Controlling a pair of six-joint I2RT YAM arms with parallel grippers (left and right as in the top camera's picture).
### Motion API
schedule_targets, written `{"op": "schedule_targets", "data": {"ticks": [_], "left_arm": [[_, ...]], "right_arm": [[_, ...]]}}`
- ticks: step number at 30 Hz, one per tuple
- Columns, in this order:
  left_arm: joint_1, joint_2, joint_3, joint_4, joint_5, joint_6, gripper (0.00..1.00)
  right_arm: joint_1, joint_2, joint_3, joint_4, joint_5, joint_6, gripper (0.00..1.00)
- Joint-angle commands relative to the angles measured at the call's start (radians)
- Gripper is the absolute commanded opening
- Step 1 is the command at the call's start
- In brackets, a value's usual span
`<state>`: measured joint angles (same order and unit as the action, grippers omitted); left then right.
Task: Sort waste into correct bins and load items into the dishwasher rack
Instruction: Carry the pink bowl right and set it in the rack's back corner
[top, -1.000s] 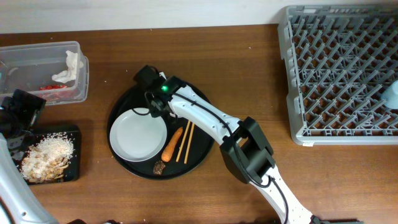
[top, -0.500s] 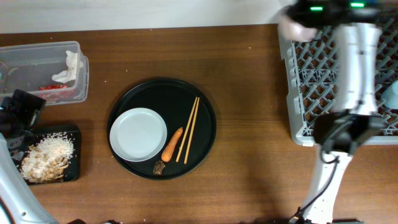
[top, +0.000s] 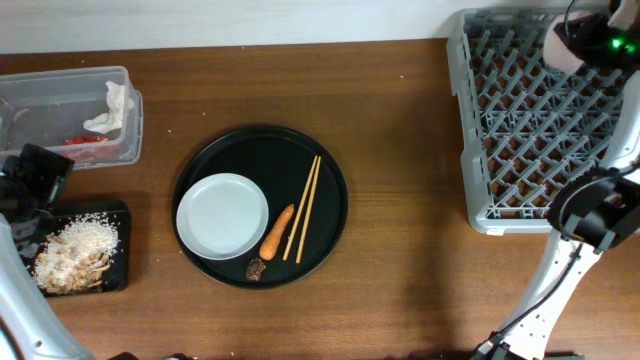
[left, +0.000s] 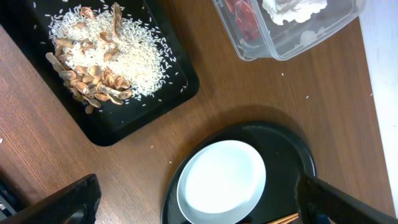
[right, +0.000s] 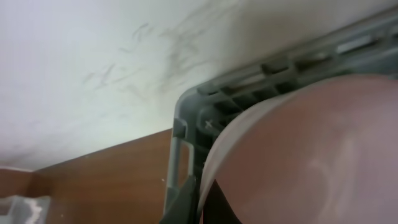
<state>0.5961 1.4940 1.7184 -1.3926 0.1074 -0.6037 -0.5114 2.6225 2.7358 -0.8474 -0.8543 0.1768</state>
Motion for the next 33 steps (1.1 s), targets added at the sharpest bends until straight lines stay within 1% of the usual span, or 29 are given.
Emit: {"op": "schedule_targets", "data": {"ticks": [1, 2, 4, 13, 16, 19, 21, 22, 26, 29, 33], "left_arm": [[0.003, -0.014, -0.003, 0.000, 0.000, -0.010, 0.99], [0.003, -0.014, -0.003, -0.001, 0.000, -0.010, 0.99], [0.003, -0.014, -0.003, -0.001, 0.000, -0.010, 1.00], [0.003, -0.014, -0.003, 0.000, 0.000, -0.010, 0.99], [0.003, -0.014, -0.003, -0.001, 0.000, -0.010, 0.99], [0.003, -0.014, -0.003, -0.001, 0.000, -0.010, 0.99], [0.003, -0.014, -0.003, -0.001, 0.000, -0.010, 0.99], [0.003, -0.014, -0.003, -0.001, 0.000, -0.010, 0.99], [0.003, -0.014, -0.003, 0.000, 0.000, -0.010, 0.99], [0.003, -0.014, -0.003, 0.000, 0.000, -0.010, 0.99], [0.003, -0.014, -0.003, -0.001, 0.000, -0.010, 0.99]], "right_arm": [[0.005, 0.023, 0.011, 0.029, -0.026, 0.086, 0.04], [-0.002, 0.024, 0.011, 0.024, 0.002, 0.106, 0.04], [-0.021, 0.024, 0.011, 0.013, -0.002, 0.121, 0.04], [-0.081, 0.024, 0.011, -0.125, 0.002, 0.120, 0.05], [-0.078, 0.024, 0.011, -0.118, -0.054, 0.121, 0.04], [-0.078, 0.024, 0.011, -0.103, -0.095, 0.186, 0.04], [-0.077, 0.025, 0.011, -0.045, -0.184, 0.215, 0.04], [-0.075, 0.025, 0.011, -0.014, -0.209, 0.253, 0.04], [-0.055, 0.033, 0.011, -0.018, -0.207, 0.277, 0.04], [-0.054, 0.034, 0.011, -0.131, -0.048, 0.277, 0.04], [-0.080, 0.034, 0.011, -0.178, -0.026, 0.269, 0.05]]}}
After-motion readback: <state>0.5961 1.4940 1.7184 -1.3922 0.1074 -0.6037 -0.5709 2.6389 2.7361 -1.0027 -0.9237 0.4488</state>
